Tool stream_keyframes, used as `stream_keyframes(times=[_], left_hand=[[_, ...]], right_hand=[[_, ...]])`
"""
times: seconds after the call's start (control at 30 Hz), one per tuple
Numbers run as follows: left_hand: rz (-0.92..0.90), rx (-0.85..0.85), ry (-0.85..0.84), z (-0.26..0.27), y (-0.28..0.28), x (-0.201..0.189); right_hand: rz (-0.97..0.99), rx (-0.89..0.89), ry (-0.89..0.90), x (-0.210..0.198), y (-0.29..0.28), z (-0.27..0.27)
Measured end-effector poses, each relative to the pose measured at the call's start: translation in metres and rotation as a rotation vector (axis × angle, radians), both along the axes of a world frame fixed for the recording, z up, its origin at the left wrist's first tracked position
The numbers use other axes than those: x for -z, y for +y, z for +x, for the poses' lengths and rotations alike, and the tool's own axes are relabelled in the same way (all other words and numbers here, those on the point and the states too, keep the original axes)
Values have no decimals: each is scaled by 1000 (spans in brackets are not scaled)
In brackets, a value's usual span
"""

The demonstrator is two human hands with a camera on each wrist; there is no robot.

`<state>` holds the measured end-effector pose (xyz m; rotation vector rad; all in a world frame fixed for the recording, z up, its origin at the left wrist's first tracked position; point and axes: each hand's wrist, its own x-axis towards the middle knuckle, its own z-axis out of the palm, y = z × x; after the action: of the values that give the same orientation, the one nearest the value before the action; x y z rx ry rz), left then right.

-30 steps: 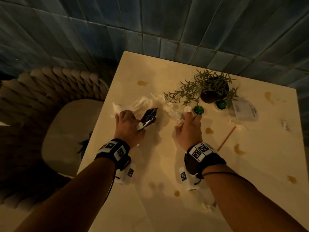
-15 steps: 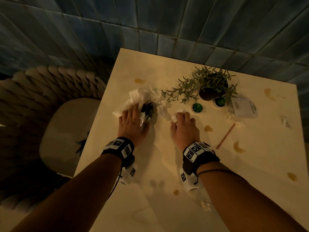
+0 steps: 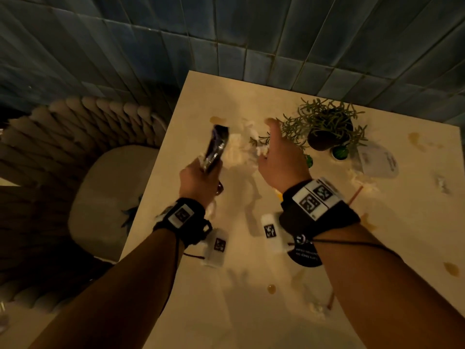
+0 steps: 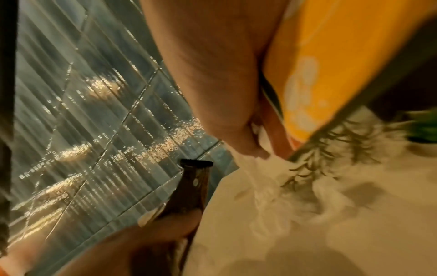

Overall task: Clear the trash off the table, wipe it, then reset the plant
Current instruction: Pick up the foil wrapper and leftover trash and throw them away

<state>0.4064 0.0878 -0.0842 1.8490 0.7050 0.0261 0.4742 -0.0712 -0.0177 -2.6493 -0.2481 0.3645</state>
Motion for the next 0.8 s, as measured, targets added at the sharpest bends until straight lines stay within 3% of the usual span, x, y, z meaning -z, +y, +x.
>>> stream_keyframes(times=[0.1, 0.23, 0.43, 0.57, 0.67, 0.73, 0.8], left_hand=[[-325, -204, -21, 4, 2, -24], [-558, -356, 15, 3, 8, -39], [-774, -470, 69, -6, 17, -39], [-614, -491, 110, -9, 13, -37], [-255, -216, 173, -17, 5, -28], [29, 8, 202, -25, -5, -26], [184, 130, 193, -31, -14, -24]], right_hand=[[-212, -158, 94, 8, 19, 15], [-372, -329, 216, 35, 38, 22], [-398, -243, 255, 59, 46, 20], [-369, -246, 155, 68, 38, 4], [-343, -232, 144, 66, 26, -6], [-205, -157, 115, 53, 15, -9], [-41, -57, 57, 31, -1, -10]])
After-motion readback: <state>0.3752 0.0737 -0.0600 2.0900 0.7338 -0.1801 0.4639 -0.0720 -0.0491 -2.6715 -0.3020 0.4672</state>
